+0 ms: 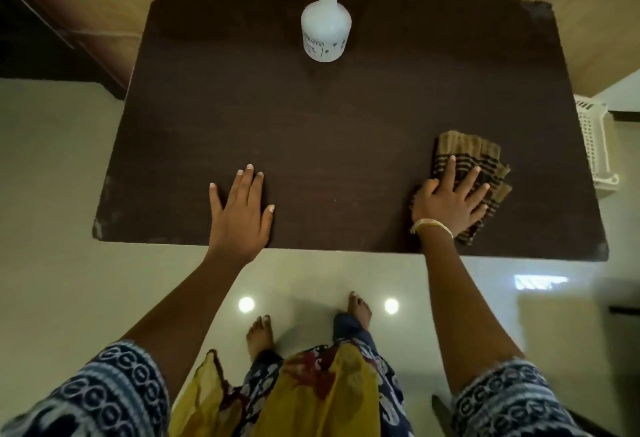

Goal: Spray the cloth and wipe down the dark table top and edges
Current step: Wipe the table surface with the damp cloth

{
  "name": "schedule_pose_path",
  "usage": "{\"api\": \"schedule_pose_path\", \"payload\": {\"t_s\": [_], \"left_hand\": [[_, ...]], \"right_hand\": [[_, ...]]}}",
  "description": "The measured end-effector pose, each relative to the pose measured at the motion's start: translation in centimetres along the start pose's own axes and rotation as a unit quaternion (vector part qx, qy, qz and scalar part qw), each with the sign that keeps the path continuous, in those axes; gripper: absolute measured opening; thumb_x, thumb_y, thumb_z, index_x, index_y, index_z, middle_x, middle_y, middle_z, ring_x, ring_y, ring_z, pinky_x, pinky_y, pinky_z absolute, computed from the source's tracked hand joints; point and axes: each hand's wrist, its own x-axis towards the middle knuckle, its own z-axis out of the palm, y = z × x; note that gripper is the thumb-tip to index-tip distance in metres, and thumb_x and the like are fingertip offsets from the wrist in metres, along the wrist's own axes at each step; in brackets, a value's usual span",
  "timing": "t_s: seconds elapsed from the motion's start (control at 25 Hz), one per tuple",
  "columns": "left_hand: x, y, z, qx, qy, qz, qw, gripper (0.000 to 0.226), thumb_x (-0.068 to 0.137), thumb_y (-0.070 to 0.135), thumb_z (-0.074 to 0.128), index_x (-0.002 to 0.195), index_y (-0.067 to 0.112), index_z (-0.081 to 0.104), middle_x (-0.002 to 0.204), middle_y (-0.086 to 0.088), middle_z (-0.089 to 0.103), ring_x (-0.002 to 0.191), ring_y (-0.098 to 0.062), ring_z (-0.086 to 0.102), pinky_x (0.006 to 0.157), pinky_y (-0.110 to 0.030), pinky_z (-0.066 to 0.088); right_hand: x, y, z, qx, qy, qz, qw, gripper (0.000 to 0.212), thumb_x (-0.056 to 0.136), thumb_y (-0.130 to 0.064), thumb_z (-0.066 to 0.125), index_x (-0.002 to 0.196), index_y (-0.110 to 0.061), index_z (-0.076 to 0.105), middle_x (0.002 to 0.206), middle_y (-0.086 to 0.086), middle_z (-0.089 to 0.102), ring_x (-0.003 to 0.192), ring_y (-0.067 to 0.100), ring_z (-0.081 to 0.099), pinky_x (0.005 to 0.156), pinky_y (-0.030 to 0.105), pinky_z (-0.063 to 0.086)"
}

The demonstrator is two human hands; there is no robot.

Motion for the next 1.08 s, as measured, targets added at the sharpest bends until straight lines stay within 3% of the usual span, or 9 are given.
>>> {"api": "schedule_pose_path", "payload": {"t_s": [0.08, 0.2, 0.4, 0.48, 0.68, 0.8, 0.88, 1.0, 1.08], "left_hand": [[-1.1, -1.7, -0.1, 0.004, -0.007, 0.024, 1.0, 0.062, 0.1, 0.041, 0.032, 0.153, 0.011, 0.024, 0.163, -0.009, 0.019, 0.151, -0.023, 0.015, 0.118, -0.059, 0.008], [-3.6, -5.5, 0.1, 0.012, -0.009, 0.039, 0.999, 0.062, 0.1, 0.041, 0.034, 0.153, 0.011, 0.024, 0.163, -0.009, 0.018, 0.151, -0.024, 0.014, 0.118, -0.059, 0.008], [-6.4, -10.6, 0.7, 0.037, -0.019, 0.057, 0.997, 0.065, 0.099, 0.041, 0.035, 0.155, 0.011, 0.02, 0.163, -0.009, 0.016, 0.151, -0.024, 0.012, 0.117, -0.062, 0.011], [-6.5, -10.9, 0.6, 0.044, -0.022, 0.065, 0.997, 0.067, 0.1, 0.043, 0.032, 0.156, 0.013, 0.014, 0.164, -0.008, 0.011, 0.152, -0.024, 0.009, 0.117, -0.061, 0.008], [-6.5, -9.8, 0.9, 0.058, -0.052, 0.057, 0.995, 0.09, 0.094, 0.062, 0.034, 0.156, 0.01, -0.006, 0.164, -0.012, -0.008, 0.152, -0.029, -0.005, 0.123, -0.047, 0.008], [-6.2, -9.6, 0.5, 0.076, -0.094, 0.055, 0.991, 0.109, 0.085, 0.073, 0.04, 0.153, 0.009, -0.015, 0.162, -0.013, -0.018, 0.151, -0.03, -0.012, 0.124, -0.042, 0.006], [-6.1, -9.6, 0.2, 0.097, -0.112, 0.065, 0.987, 0.112, 0.085, 0.072, 0.044, 0.152, 0.008, -0.019, 0.161, -0.014, -0.022, 0.15, -0.031, -0.015, 0.124, -0.041, 0.004], [-6.0, -9.9, 0.0, 0.116, -0.111, 0.08, 0.984, 0.11, 0.087, 0.062, 0.051, 0.153, 0.007, -0.018, 0.161, -0.015, -0.022, 0.15, -0.032, -0.015, 0.124, -0.041, 0.003], [-6.0, -9.9, -0.3, 0.136, -0.119, 0.085, 0.98, 0.105, 0.089, 0.055, 0.053, 0.153, 0.005, -0.015, 0.162, -0.017, -0.018, 0.15, -0.033, -0.014, 0.124, -0.042, 0.002]], "right_hand": [[-4.6, -4.2, 1.7, 0.013, -0.007, 0.018, 1.0, 0.06, 0.094, -0.042, 0.032, 0.152, -0.04, 0.018, 0.164, 0.002, 0.003, 0.15, 0.035, -0.001, 0.118, 0.057, 0.001], [-12.9, -12.1, 5.1, -0.002, -0.018, -0.12, 0.993, 0.062, 0.091, -0.042, 0.039, 0.151, -0.042, 0.021, 0.164, 0.003, 0.009, 0.15, 0.036, 0.003, 0.117, 0.058, 0.003], [-21.9, -15.2, 7.5, -0.099, -0.106, -0.452, 0.88, 0.054, 0.099, -0.046, 0.031, 0.151, -0.043, 0.017, 0.164, 0.0, 0.012, 0.15, 0.033, 0.006, 0.119, 0.057, 0.01], [-19.9, -12.6, 6.9, -0.104, -0.088, -0.483, 0.865, 0.054, 0.097, -0.045, 0.033, 0.15, -0.046, 0.021, 0.163, -0.002, 0.016, 0.15, 0.031, 0.012, 0.118, 0.054, 0.016], [-12.6, -1.1, 3.1, -0.059, -0.006, -0.171, 0.983, 0.058, 0.093, -0.042, 0.036, 0.15, -0.041, 0.025, 0.163, 0.001, 0.016, 0.149, 0.033, 0.012, 0.118, 0.053, 0.015], [-12.1, -1.9, 2.7, -0.011, 0.003, 0.035, 0.999, 0.059, 0.097, -0.038, 0.035, 0.154, -0.033, 0.021, 0.164, 0.006, 0.009, 0.149, 0.037, 0.005, 0.119, 0.054, 0.006], [-14.1, -6.9, 3.6, 0.013, 0.0, 0.076, 0.997, 0.06, 0.097, -0.034, 0.037, 0.155, -0.027, 0.02, 0.164, 0.01, 0.006, 0.148, 0.042, 0.002, 0.117, 0.056, 0.004], [-18.7, -16.1, 6.4, -0.031, -0.051, -0.11, 0.992, 0.064, 0.096, -0.034, 0.038, 0.155, -0.027, 0.016, 0.164, 0.01, 0.002, 0.148, 0.041, -0.002, 0.118, 0.056, 0.003], [-21.9, -21.6, 7.7, -0.097, -0.106, -0.352, 0.925, 0.063, 0.097, -0.033, 0.039, 0.155, -0.032, 0.015, 0.164, 0.006, 0.002, 0.149, 0.039, -0.002, 0.119, 0.056, 0.007]]}}
